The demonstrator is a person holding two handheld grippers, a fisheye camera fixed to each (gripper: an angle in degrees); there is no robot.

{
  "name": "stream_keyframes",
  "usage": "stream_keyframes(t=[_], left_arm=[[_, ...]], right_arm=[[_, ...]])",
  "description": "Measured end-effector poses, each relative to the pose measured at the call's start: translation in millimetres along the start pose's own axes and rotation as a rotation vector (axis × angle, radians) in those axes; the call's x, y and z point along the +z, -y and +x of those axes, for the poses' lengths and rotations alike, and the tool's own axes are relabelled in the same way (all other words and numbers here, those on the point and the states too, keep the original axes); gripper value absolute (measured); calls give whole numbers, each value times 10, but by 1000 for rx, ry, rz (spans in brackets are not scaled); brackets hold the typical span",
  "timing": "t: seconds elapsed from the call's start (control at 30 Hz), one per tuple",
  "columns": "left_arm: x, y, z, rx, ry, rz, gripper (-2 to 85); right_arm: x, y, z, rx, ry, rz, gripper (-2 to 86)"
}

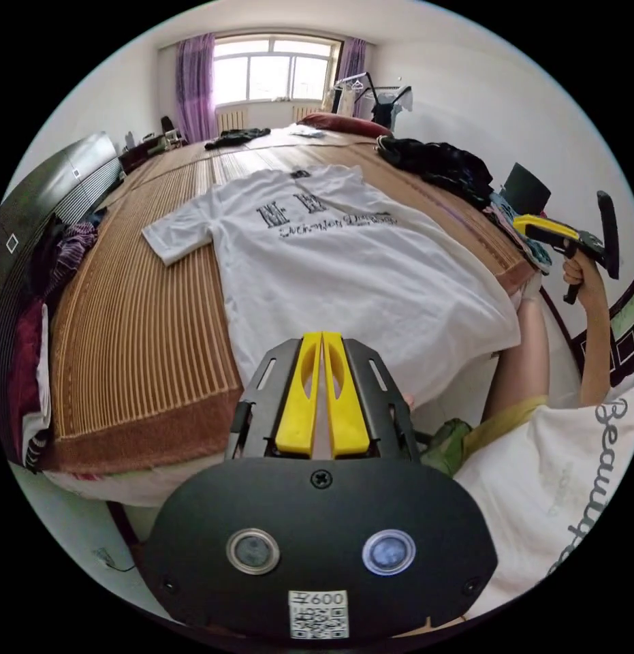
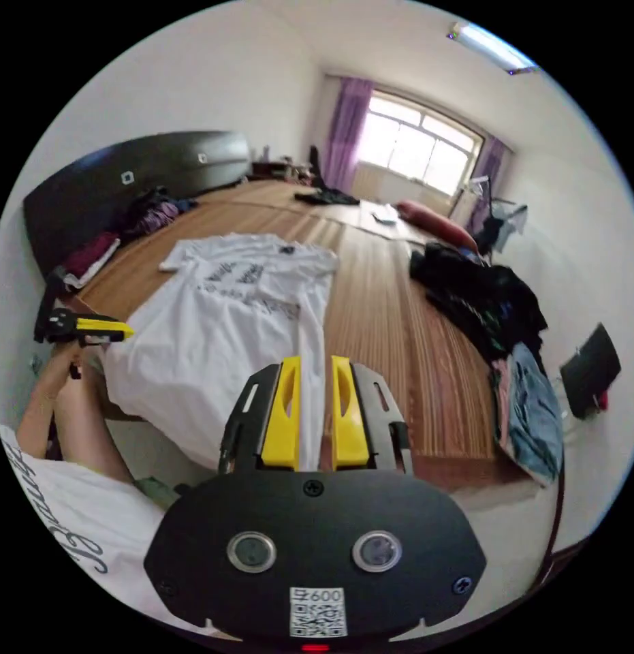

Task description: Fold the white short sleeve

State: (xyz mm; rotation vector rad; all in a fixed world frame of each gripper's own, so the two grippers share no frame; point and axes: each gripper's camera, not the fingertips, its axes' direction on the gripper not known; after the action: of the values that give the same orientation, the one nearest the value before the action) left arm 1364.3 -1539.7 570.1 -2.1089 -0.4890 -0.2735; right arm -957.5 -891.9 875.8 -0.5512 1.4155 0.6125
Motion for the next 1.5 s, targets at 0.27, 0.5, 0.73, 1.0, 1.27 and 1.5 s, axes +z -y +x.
stream_keyframes(t=[0.27, 0.5, 0.73, 1.0, 1.27, 1.5], left_arm=[[288, -618, -411, -223, -182, 224, 2], [235, -788, 88, -76, 76, 281, 0], [307, -893, -118, -151, -59, 295, 0], [526, -956, -2, -132, -6, 296, 1], [856, -1008, -16, -133, -10, 296, 2], [1271, -1025, -97, -148, -32, 295, 2]], right_arm=[[2438, 1148, -235, -1, 113, -245, 87], [2995, 1391, -11, 1, 112, -389, -1], [2134, 1194, 1253, 101, -359, -280, -5], [2315, 1282, 511, -114, 92, -225, 81], [3159, 1492, 289, -69, 91, -379, 10], [2321, 1112, 2649, 489, -254, -268, -7]])
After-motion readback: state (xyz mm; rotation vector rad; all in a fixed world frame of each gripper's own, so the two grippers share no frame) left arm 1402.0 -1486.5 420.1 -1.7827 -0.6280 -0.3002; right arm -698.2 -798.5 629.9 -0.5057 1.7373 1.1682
